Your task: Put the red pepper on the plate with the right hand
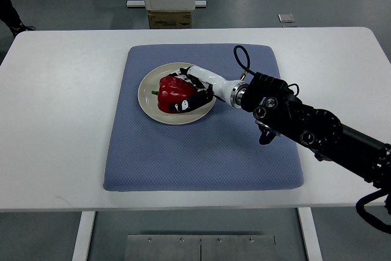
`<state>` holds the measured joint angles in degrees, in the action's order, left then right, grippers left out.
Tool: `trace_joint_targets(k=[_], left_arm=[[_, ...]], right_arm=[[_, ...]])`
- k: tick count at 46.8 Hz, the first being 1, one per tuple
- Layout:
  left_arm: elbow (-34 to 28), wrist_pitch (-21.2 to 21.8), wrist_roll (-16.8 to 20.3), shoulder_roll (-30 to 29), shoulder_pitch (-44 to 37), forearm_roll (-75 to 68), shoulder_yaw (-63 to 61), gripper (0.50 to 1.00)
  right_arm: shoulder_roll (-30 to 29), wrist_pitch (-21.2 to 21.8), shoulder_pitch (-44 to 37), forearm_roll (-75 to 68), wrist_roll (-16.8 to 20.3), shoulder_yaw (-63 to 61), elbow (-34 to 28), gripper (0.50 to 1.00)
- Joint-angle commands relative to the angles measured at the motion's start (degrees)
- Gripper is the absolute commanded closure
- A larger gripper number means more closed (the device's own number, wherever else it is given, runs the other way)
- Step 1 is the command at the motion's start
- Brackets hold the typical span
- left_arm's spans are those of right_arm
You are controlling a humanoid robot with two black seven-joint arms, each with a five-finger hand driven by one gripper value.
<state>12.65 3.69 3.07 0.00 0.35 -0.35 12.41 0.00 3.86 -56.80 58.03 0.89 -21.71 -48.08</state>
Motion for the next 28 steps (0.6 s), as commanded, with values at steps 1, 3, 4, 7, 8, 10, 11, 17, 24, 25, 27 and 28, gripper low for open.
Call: trace_joint_targets(k=[1, 3, 4, 7, 8, 10, 11, 17, 24, 25, 27, 28], left_arm=[[0.0, 0.0, 0.0, 0.0, 0.0, 0.0, -0.01, 0.5], [0.0, 0.0, 0.0, 0.0, 0.0, 0.0, -0.01, 0.5], [0.09, 0.0, 0.0, 0.0, 0.0, 0.0, -0.01, 0.5], [0.0, 0.0, 0.0, 0.0, 0.0, 0.0, 0.07, 0.5], [0.0, 0.0, 0.0, 0.0, 0.0, 0.0, 0.07, 0.5], [0.0, 0.0, 0.0, 0.0, 0.0, 0.0, -0.01, 0.5], [0.0, 0.0, 0.0, 0.0, 0.0, 0.0, -0.01, 0.5], [0.0, 0.0, 0.0, 0.0, 0.0, 0.0, 0.07, 0.5], [0.0, 0.0, 0.0, 0.0, 0.0, 0.0, 0.07, 0.5], [0.0, 0.0, 0.0, 0.0, 0.0, 0.0, -0.01, 0.5], [0.0, 0.0, 0.0, 0.0, 0.0, 0.0, -0.01, 0.5], [0.0, 0.0, 0.0, 0.0, 0.0, 0.0, 0.07, 0.5]], right_arm=[[0.0, 0.01, 0.2, -0.02, -0.01, 0.0, 0.0, 0.679], [0.0, 0.01, 0.63, -0.11, -0.01, -0.08, 0.0, 0.634], [0.0, 0.01, 0.64, -0.11, -0.01, -0.08, 0.0, 0.616], [0.0, 0.01, 0.64, -0.46, -0.01, -0.17, 0.0, 0.559], [0.0, 0.01, 0.64, -0.55, -0.01, -0.17, 0.0, 0.542], [0.0, 0.01, 0.64, -0.81, -0.01, -0.26, 0.0, 0.517], [0.0, 0.01, 0.64, -0.9, -0.01, -0.26, -0.08, 0.515], [0.0, 0.01, 0.37, -1.6, -0.01, -0.43, -0.09, 0.511], [0.0, 0.01, 0.2, -2.74, -0.01, -2.36, -0.44, 0.511], [0.0, 0.01, 0.11, -3.18, -0.09, -2.72, -0.61, 0.511], [0.87, 0.01, 0.02, -4.15, -0.1, -3.24, -1.05, 0.511], [1.49, 0.01, 0.02, -4.85, -0.1, -3.6, -1.31, 0.511]])
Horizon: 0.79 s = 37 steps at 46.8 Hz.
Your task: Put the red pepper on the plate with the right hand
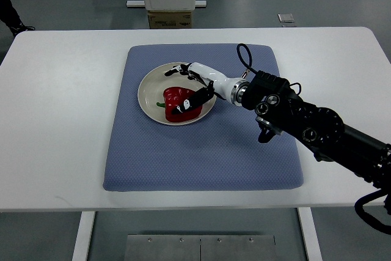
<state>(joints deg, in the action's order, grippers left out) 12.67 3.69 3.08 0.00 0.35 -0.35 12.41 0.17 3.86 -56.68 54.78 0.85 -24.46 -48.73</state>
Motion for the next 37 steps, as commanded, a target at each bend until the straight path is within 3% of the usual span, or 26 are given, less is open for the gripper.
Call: trace_joint_targets(k=[1, 14, 37], left_arm=[[-0.01, 0.0, 0.0, 0.0, 0.0, 0.0, -0.02, 0.5], [-0.01, 0.0, 0.0, 0.0, 0.0, 0.0, -0.02, 0.5], [-0.01, 0.0, 0.0, 0.0, 0.0, 0.0, -0.02, 0.5]], right_arm=[[2.11, 0.01, -0.09, -2.3, -0.06, -1.37, -0.92, 0.511], [8.97, 0.09, 3.77, -9.34, 0.02, -13.31, -2.07, 0.511], [8.27, -0.52, 16.95, -9.34, 0.02, -37.75, -1.98, 0.502]])
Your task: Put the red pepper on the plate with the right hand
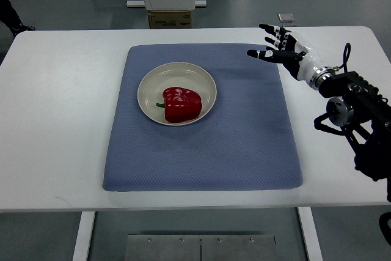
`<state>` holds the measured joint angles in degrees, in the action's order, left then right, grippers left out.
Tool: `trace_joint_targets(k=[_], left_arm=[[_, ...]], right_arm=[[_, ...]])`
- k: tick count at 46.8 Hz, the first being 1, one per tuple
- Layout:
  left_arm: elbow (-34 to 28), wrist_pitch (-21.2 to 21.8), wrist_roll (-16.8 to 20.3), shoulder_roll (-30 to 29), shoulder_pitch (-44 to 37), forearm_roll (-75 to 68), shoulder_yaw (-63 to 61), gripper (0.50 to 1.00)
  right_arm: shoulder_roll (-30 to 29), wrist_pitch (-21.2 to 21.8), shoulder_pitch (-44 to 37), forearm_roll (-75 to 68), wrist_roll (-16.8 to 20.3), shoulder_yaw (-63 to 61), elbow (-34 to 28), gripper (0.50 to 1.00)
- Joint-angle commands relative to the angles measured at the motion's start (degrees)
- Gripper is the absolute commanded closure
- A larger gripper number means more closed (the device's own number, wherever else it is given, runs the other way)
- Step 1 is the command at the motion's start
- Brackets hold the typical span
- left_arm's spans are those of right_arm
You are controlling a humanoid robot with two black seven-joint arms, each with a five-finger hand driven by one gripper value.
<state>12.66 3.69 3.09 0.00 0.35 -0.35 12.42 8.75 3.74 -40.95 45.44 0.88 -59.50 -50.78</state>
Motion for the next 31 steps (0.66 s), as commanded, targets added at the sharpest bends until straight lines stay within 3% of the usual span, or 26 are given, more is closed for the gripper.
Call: trace_joint_targets(k=[1, 31], left_arm=[[-0.01, 0.0, -0.01, 0.0, 0.0, 0.0, -0.03, 0.5], [-0.01, 0.0, -0.01, 0.0, 0.0, 0.0, -0.03, 0.5]], right_arm=[[-0.57, -0.57, 1.66, 0.0, 0.0, -3.77, 0.24, 0.502], [-8.75, -0.66, 8.87, -0.27, -0.17, -18.02, 0.5, 0.5]])
